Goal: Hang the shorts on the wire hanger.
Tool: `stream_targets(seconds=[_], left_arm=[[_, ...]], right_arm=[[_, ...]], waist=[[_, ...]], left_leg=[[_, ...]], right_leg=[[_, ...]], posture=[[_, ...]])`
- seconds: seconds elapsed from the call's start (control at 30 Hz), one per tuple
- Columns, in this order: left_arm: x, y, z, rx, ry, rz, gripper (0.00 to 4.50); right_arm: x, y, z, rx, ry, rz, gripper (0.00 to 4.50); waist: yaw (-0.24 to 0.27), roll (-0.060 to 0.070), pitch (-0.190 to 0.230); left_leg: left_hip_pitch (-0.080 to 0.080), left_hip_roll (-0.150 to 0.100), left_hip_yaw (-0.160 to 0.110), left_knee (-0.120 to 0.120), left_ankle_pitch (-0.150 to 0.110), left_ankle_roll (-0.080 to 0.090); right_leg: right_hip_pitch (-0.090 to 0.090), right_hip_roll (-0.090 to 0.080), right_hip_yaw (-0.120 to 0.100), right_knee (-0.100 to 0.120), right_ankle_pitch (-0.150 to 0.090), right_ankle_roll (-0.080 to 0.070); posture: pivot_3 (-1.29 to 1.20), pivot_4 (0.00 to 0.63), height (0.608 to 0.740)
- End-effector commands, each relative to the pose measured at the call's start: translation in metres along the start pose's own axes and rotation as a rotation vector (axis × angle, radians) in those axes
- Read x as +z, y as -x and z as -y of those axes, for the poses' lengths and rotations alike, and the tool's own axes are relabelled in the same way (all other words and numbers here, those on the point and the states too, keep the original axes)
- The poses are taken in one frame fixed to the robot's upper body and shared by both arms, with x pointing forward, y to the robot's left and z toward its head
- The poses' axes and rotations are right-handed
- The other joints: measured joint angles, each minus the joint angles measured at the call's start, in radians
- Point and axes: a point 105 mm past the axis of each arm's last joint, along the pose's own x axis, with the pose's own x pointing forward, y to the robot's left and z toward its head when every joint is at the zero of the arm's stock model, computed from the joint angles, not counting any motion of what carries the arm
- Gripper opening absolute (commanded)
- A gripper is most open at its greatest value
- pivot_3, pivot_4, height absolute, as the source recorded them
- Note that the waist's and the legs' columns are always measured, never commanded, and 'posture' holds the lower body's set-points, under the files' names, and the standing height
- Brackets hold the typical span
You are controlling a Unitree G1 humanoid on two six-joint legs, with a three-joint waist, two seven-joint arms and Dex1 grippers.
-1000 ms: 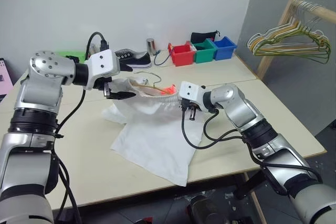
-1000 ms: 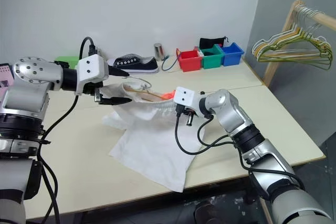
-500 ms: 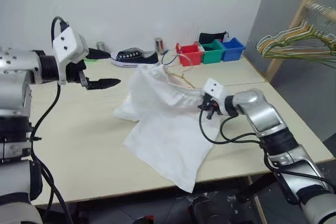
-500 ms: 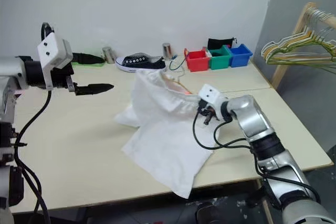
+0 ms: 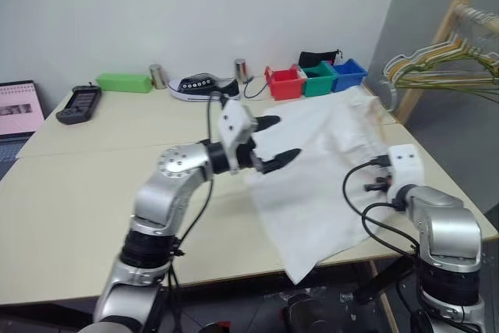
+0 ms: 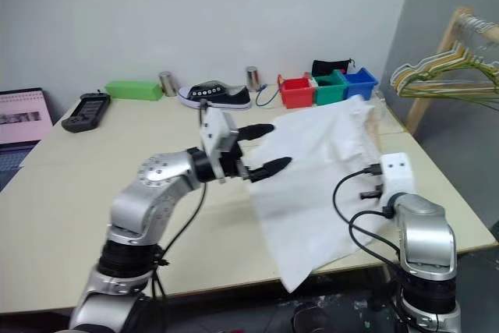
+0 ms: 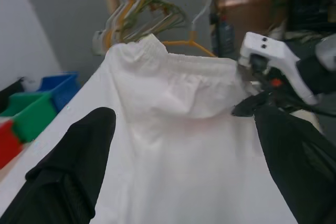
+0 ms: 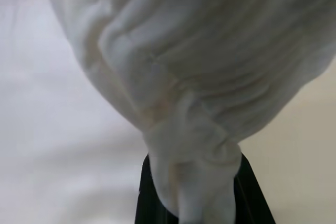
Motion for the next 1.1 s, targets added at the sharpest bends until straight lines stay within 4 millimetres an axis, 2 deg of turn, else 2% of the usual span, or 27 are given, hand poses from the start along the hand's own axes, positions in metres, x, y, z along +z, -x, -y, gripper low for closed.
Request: stream_targets(seconds=[0.03,0.07,0.17,0.27,0.4,0.57,0.67,0.97,1.1], left_arm=[[0.024,-0.017,0.004,-0.027,-0.045,0.08,4.48],[0.025,-0.02,0.004,-0.03,-0.043,0.088,4.48],[0.031,-0.035,0.011,-0.073,-0.047,0.12,4.48],[0.034,-0.043,0.014,-0.093,-0.059,0.13,4.48],[0.04,-0.053,0.018,-0.123,-0.071,0.153,4.48],[0.042,-0.064,0.018,-0.126,-0.089,0.17,4.48],[0.045,-0.068,0.017,-0.121,-0.09,0.182,4.48],[0.046,-0.067,0.015,-0.105,-0.099,0.186,4.48],[0.047,-0.066,0.012,-0.091,-0.106,0.185,4.48]], right_arm=[[0.021,0.015,0.034,-0.225,-0.084,0.101,0.0],[0.021,0.016,0.035,-0.242,-0.104,0.103,0.0],[0.018,0.023,0.052,-0.385,-0.157,0.107,0.0],[0.023,0.024,0.063,-0.448,-0.196,0.122,0.0],[0.042,0.025,0.087,-0.522,-0.257,0.178,0.0],[0.068,0.018,0.102,-0.51,-0.337,0.205,0.0],[0.072,0.013,0.102,-0.482,-0.397,0.18,0.0],[0.06,-0.002,0.093,-0.367,-0.607,0.022,0.0],[0.06,-0.006,0.097,-0.347,-0.599,0.013,0.0]], waist=[[-0.027,0.001,-0.001],[-0.052,0.004,-0.002],[-0.085,0.007,-0.004],[-0.118,0.009,-0.005],[-0.153,0.01,-0.006],[-0.181,0.011,-0.007],[-0.188,0.012,-0.007],[-0.201,0.013,-0.008],[-0.201,0.013,-0.008]], left_leg=[[0.0,0.0,0.0,0.0,0.0,0.0],[0.0,0.0,0.0,0.0,0.0,0.0],[0.001,0.0,0.0,-0.003,0.0,0.0],[0.0,0.0,0.0,-0.005,0.0,0.0],[0.0,0.0,0.001,-0.005,0.0,0.0],[0.001,-0.001,0.0,-0.006,0.0,0.001],[0.002,-0.001,0.001,-0.007,0.0,0.001],[0.004,-0.001,0.001,-0.008,0.0,0.001],[0.004,-0.001,0.001,-0.008,0.0,0.001]], right_leg=[[0.0,0.0,0.0,0.0,0.0,0.0],[0.0,0.0,0.0,-0.001,0.0,0.0],[0.001,0.0,0.0,-0.002,0.001,0.003],[0.0,0.0,0.0,-0.002,0.0,0.003],[0.0,0.0,0.0,-0.002,-0.001,0.003],[0.001,0.0,-0.001,-0.003,-0.002,0.002],[0.002,0.0,-0.001,-0.003,-0.003,0.002],[0.003,0.0,-0.001,-0.003,-0.003,0.002],[0.004,0.0,-0.001,-0.003,-0.003,0.002]], posture=[[-0.44,0.043,0.74],[-0.44,0.043,0.74],[-0.44,0.043,0.74],[-0.47,0.031,0.74],[-0.48,0.024,0.74],[-0.48,0.014,0.74],[-0.48,0.011,0.74],[-0.46,0.007,0.74],[-0.45,0.007,0.74]])
